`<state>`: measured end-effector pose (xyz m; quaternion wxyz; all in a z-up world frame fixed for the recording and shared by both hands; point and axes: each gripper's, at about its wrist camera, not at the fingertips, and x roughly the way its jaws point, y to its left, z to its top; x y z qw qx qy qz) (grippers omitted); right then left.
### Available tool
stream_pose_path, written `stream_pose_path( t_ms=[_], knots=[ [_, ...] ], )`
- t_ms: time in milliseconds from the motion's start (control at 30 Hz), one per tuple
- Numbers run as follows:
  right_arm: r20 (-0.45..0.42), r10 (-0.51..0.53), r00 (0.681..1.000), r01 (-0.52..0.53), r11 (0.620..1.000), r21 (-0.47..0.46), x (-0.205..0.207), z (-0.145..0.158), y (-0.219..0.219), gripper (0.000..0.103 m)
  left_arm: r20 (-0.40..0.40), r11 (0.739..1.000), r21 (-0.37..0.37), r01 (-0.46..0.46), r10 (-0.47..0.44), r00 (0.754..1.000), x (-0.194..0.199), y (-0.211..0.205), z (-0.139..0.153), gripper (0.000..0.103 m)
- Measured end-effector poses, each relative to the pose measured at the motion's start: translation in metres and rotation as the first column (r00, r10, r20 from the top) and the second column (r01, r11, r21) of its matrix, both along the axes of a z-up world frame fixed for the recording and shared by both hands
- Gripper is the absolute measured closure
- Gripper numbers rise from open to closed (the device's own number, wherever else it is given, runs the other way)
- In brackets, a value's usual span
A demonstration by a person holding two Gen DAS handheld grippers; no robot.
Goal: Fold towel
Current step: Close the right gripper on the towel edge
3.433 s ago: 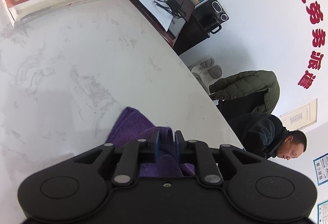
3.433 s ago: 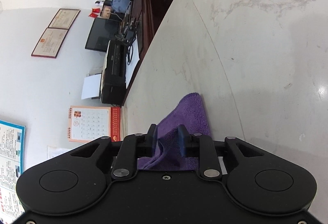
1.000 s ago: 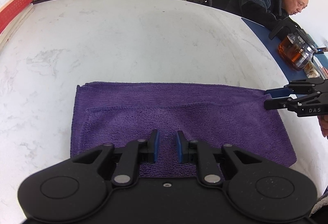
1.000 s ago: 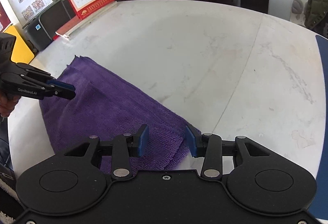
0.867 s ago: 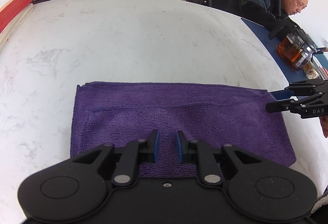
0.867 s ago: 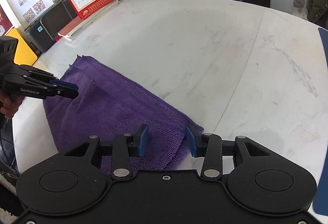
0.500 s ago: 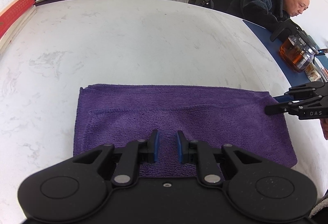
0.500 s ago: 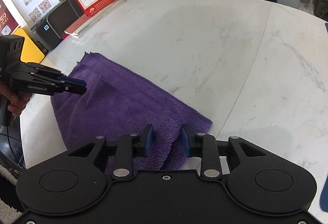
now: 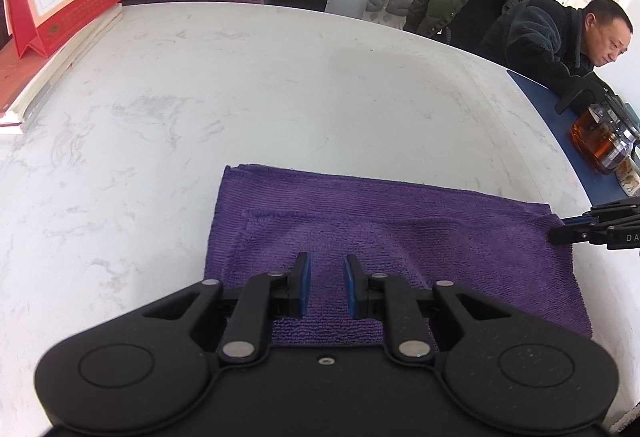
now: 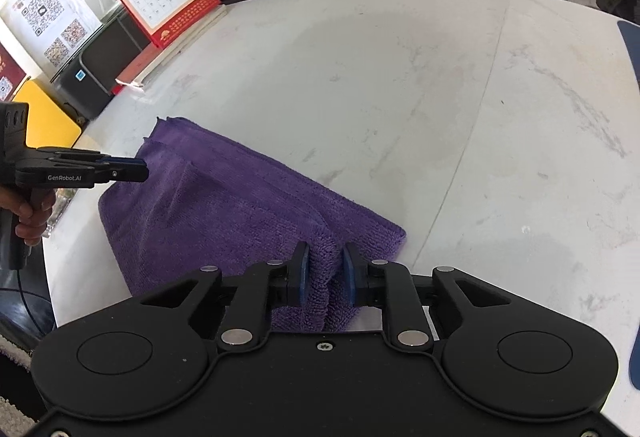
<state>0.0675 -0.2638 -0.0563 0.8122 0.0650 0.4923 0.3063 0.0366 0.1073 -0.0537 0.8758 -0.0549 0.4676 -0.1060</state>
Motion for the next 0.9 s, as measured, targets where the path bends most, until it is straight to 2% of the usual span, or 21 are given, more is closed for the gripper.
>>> stream_pose_path(
  t_ms=[133, 267, 467, 600, 767, 900],
  knots=[
    [-0.037, -0.024, 0.999, 0.026, 0.999, 0.042, 0.0, -0.003, -0.005, 0.084, -0.004, 1.0, -0.002, -0.004, 0.004, 1.0, 0.0, 0.0, -0.001, 0.087],
    [-0.027, 0.006, 1.0, -0.003, 0.994, 0.111, 0.001, 0.001, -0.002, 0.083, -0.001, 1.0, -0.002, -0.003, 0.003, 1.0, 0.0, 0.0, -0.001, 0.087],
    [-0.033, -0.023, 0.999, 0.025, 0.998, 0.052, 0.006, -0.003, -0.001, 0.081, 0.001, 1.0, -0.001, -0.005, 0.005, 1.0, -0.003, 0.002, -0.002, 0.087],
    [-0.053, -0.015, 0.998, 0.018, 0.998, 0.059, 0.003, -0.005, -0.002, 0.07, -0.003, 1.0, -0.003, -0.009, 0.009, 1.0, -0.003, 0.002, -0.004, 0.086],
    [-0.04, 0.004, 0.999, -0.001, 0.997, 0.08, 0.0, -0.003, 0.003, 0.069, 0.002, 1.0, 0.001, 0.003, -0.003, 1.0, -0.003, -0.001, -0.003, 0.086],
    [-0.003, 0.04, 0.999, -0.04, 0.999, 0.033, 0.0, -0.001, 0.014, 0.07, 0.024, 1.0, 0.017, 0.025, -0.025, 0.999, 0.001, -0.005, 0.001, 0.086]
  ],
)
